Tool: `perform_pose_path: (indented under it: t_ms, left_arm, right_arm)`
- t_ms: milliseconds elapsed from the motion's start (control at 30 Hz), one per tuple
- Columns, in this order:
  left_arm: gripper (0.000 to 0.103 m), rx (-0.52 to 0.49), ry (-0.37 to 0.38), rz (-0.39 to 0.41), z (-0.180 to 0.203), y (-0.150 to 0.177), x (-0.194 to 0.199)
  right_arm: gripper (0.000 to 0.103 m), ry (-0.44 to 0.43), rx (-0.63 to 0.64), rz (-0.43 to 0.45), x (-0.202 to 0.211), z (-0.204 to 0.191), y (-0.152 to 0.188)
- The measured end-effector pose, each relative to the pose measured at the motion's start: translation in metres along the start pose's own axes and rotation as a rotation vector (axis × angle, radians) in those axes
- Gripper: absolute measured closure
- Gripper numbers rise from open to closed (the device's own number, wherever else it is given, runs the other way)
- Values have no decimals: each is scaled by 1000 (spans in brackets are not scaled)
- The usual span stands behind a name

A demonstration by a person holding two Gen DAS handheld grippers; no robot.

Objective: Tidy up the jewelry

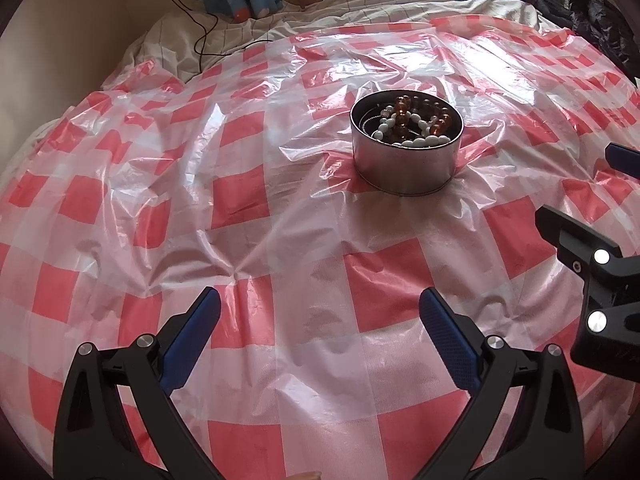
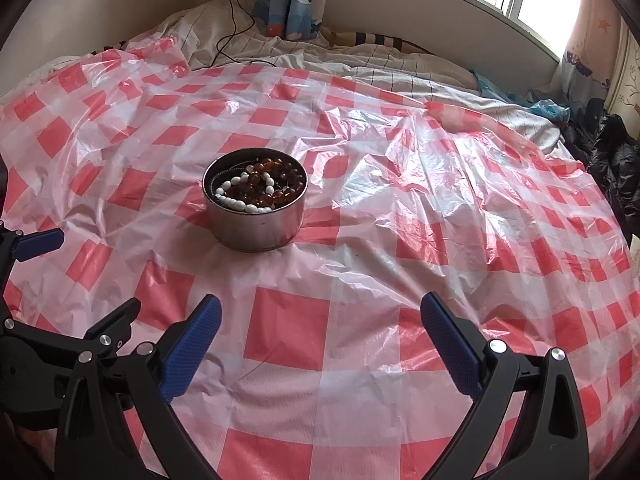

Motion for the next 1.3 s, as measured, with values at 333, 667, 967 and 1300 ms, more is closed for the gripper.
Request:
perform_pose_path:
  t_ms: [333, 667, 967, 1300]
  left_arm:
    - [8, 4, 7, 4, 4, 15, 10]
    - [8, 36, 9, 9, -4, 11, 10]
    - [8, 22, 9, 6, 0, 10, 8]
    - [8, 26, 10, 6, 1, 10, 8]
  right_arm:
    - [8, 0, 9, 33, 21, -4, 9]
    - [8, -77, -119, 84, 25, 8, 0]
    - [8, -164, -304, 39, 14, 28, 6]
    - [8, -168, -301, 15, 9, 27, 10]
Point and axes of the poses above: each gripper's, at about its wrist camera, not at the fingertips, and x roughly against the way its jaws point, z to its right, y to its underside, the point moved 7 cm from there along -x, roughly the way its jaws point, and after that the axes turned 6 degrees about -y, right-handed, at the moved point
